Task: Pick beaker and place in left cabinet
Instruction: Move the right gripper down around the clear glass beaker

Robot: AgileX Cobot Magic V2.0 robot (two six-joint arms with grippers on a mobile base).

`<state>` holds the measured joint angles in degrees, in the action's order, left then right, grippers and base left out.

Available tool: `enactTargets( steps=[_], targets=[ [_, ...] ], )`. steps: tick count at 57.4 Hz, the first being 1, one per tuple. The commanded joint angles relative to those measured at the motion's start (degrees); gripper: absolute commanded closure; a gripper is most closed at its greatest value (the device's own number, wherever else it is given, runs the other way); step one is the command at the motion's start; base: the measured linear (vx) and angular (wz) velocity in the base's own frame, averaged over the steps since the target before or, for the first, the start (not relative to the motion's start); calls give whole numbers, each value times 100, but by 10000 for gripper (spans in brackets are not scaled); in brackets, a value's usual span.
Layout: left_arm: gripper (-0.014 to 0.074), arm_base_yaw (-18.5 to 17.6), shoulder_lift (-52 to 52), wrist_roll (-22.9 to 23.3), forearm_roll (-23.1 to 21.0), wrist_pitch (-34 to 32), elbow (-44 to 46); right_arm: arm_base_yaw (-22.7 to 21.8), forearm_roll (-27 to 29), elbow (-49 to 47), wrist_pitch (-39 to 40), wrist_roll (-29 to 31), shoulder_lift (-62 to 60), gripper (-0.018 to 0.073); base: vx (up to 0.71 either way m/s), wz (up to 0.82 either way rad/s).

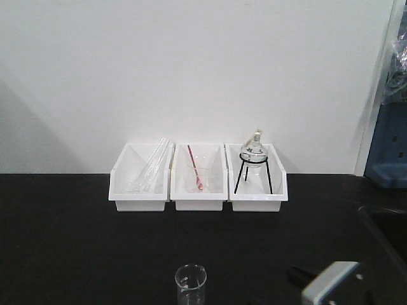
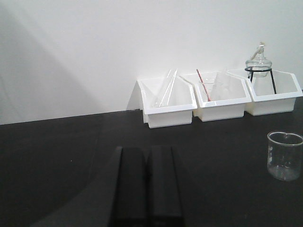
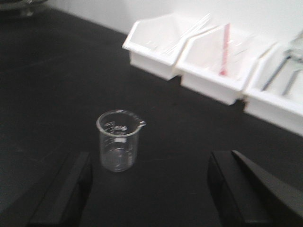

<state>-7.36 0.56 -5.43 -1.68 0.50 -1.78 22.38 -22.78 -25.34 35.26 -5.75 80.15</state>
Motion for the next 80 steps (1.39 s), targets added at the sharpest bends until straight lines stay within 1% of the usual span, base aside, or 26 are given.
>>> enactTargets(
  steps=[1, 8, 14, 22, 31, 62, 80],
  targets=[
    [595, -3, 101, 19, -42, -481, -93, 64, 31, -509, 512, -20, 488, -18, 0, 0],
    [595, -3, 101, 19, -42, -481, -93, 64, 19, -872, 895, -176, 1302, -35, 0, 0],
    [595, -3, 101, 19, -42, -481, -93, 134, -1, -1159, 1253, -311, 1766, -55, 0, 0],
    [595, -3, 101, 19, -42, -481, -93, 442, -38, -1412, 1159, -423, 2136, -62, 0, 0],
    [595, -3, 101, 19, -42, -481, -93, 703, 13, -1640, 1146, -270, 2466, -62, 0, 0],
    [595, -3, 101, 19, -42, -481, -93, 724, 24, -2649, 1051, -270, 3388, -55, 0, 0],
    [595, -3, 101, 19, -42, -481, -93, 724, 29, -3096, 1045, -293, 3714, -46, 0, 0]
  ],
)
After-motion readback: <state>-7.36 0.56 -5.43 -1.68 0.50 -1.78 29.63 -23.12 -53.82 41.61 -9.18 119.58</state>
